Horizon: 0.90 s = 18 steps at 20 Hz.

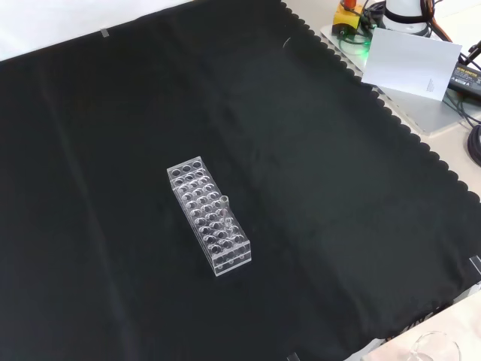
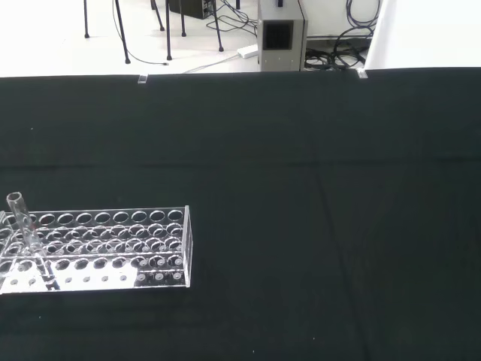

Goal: Pick up the test tube.

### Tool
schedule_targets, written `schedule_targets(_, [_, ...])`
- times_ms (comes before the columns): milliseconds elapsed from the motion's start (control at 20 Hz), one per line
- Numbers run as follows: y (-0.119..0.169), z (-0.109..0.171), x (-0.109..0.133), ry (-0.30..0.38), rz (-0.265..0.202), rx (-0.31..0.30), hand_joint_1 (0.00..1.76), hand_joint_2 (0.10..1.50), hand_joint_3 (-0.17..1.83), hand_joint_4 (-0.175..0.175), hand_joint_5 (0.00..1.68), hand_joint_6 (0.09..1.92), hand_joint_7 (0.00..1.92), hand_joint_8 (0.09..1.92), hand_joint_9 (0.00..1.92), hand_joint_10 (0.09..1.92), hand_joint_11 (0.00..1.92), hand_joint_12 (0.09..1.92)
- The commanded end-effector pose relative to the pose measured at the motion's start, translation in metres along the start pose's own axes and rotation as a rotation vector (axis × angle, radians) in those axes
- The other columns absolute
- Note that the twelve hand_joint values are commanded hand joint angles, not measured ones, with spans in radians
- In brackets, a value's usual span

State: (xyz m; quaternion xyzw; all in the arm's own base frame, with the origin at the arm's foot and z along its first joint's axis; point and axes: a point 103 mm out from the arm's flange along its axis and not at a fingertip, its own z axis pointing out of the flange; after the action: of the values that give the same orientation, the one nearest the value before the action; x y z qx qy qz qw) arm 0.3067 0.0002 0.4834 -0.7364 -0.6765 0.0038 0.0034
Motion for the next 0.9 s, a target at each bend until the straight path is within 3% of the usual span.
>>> schedule_targets(50, [0.0,0.0,0.0,-0.01,0.0,-0.01,0.64,0.69,0.65,-0.033,0.05,0.1,0.03,0.74,0.02,0.78,0.0,1.12])
schedule_targets(400, [0.014,0.0,0.0,0.004,-0.014,-0.002,0.63,0.75,0.53,-0.032,0.08,0.09,0.0,0.79,0.0,0.81,0.0,1.14])
schedule_targets(900, [0.076,0.017,0.03,0.036,-0.121,0.024,0.67,0.75,0.51,-0.03,0.08,0.09,0.02,0.79,0.0,0.85,0.0,1.19])
